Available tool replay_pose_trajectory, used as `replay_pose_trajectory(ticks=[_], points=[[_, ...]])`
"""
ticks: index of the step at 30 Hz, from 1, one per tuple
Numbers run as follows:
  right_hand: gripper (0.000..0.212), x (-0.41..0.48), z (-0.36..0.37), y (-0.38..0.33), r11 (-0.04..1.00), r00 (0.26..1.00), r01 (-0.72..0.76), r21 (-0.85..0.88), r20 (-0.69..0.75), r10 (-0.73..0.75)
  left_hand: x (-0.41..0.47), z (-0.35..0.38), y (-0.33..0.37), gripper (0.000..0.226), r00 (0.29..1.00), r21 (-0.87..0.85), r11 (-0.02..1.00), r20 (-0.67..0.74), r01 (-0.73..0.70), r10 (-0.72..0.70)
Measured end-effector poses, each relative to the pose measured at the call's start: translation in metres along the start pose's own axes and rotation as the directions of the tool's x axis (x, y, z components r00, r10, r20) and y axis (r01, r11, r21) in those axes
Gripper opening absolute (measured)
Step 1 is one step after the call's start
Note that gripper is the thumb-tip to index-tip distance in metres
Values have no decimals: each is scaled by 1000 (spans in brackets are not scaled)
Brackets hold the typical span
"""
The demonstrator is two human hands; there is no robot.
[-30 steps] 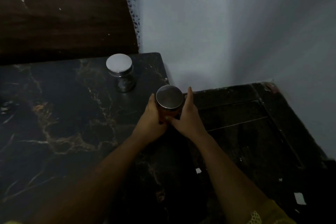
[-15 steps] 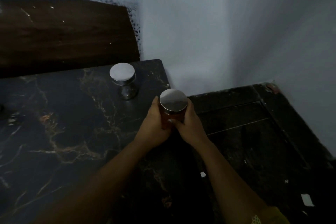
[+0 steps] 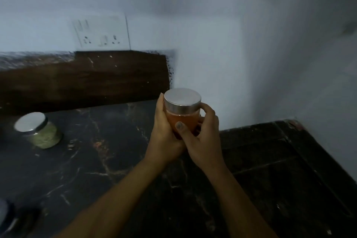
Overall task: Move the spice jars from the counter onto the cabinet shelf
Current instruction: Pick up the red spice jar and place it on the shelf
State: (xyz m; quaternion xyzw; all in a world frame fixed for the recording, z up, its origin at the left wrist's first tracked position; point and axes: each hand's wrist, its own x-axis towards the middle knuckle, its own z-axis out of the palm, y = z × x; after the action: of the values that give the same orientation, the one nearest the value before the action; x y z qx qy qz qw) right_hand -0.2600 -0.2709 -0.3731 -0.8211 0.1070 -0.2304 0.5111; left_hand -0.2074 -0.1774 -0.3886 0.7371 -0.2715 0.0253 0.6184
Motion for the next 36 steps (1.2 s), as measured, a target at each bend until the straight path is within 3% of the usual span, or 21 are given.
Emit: replay_pose_trajectory(ticks=[2, 7, 15, 20, 23, 26, 28, 32, 36], points=[[68, -5, 10, -24, 996, 997, 76, 37, -3, -76, 2, -32, 16, 120, 998, -27, 1000, -61, 3, -5], [62, -10, 30, -62, 974, 990, 97, 204, 81, -115, -3, -95, 44, 87, 994, -129, 992, -105, -13, -1], [69, -21, 52, -104, 921, 914, -33, 389, 385, -130, -12, -144, 68, 67, 1000, -360, 933, -29, -15, 5], [61, -21, 58, -131, 872, 929, 34, 487, 307, -208, -13, -165, 79, 56, 989, -338, 937, -138, -89, 45], [70, -20, 63, -144, 866, 949, 75, 495, 232, -214, -15, -173, 84, 39, 983, -316, 944, -178, -94, 38], [85, -19, 69, -151, 869, 965, 84, 487, 177, -193, -16, -176, 92, 83, 980, -225, 967, -183, -122, 81], [85, -19, 70, -156, 881, 967, 110, 460, 154, -201, -18, -177, 95, 99, 979, -190, 976, -191, -109, 72], [79, -18, 72, -164, 890, 960, 165, 425, 137, -244, -18, -180, 98, 108, 969, -26, 997, -237, -75, 67], [79, -17, 71, -168, 901, 950, 180, 395, 167, -263, -16, -182, 101, 89, 970, -92, 989, -228, -112, 89]])
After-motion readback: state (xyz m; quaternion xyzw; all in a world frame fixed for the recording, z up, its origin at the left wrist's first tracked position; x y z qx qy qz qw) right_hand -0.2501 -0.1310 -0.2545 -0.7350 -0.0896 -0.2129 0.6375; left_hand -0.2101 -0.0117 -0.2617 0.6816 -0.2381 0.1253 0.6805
